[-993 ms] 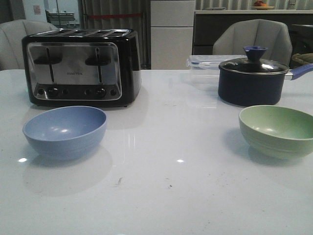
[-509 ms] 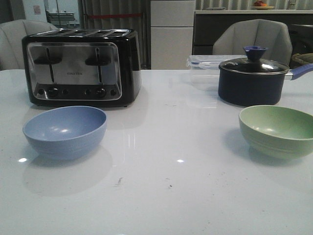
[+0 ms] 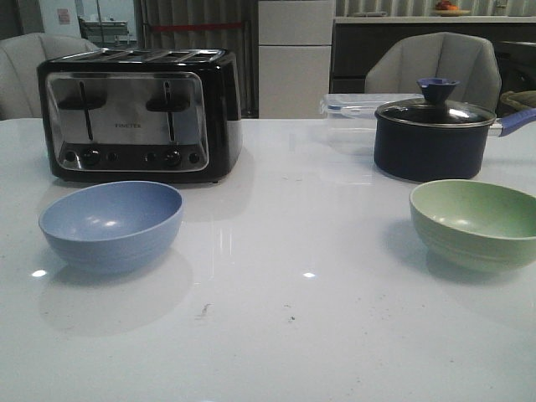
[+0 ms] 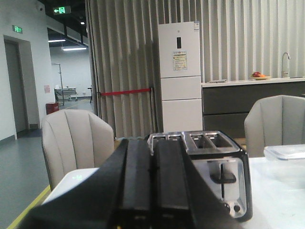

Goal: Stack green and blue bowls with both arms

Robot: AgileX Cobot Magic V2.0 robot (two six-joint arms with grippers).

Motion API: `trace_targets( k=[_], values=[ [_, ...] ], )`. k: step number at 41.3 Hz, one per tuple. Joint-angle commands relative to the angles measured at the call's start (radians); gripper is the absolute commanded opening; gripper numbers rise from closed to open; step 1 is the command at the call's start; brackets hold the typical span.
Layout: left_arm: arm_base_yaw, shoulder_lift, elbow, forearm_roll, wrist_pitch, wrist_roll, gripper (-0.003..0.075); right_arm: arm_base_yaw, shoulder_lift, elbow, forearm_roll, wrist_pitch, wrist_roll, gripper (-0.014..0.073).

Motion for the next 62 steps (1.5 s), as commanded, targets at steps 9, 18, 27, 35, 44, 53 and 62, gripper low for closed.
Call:
trace_targets(
  k=[9,18,27,35,44,53,62],
  values=[
    [-0.007,0.219,-0.306,-0.108,0.2,-0.008,0.0093,-0.003,0.262,-0.327,-0.005,0.254,0.001,0.0057],
    [-0.007,0.332,-0.298,-0.12,0.246,-0.008,0.0093,-0.003,0.409,-0.371,-0.005,0.366,0.001,0.0057],
    [-0.007,0.423,-0.264,-0.045,0.299,-0.008,0.0093,-0.003,0.518,-0.371,-0.005,0.402,0.001,0.0057],
    [-0.007,0.483,-0.232,-0.027,0.297,-0.008,0.0093,-0.003,0.579,-0.371,-0.005,0.419,0.001,0.0057],
    [-0.007,0.519,-0.22,-0.032,0.3,-0.008,0.0093,-0.003,0.646,-0.371,-0.005,0.438,0.001,0.0251],
    [-0.007,0.521,-0.22,-0.034,0.298,-0.008,0.0295,-0.003,0.736,-0.371,-0.004,0.434,0.003,0.0577],
    [-0.007,0.521,-0.22,-0.034,0.293,-0.008,0.0531,-0.005,0.894,-0.384,-0.003,0.332,0.049,0.057]
  ],
)
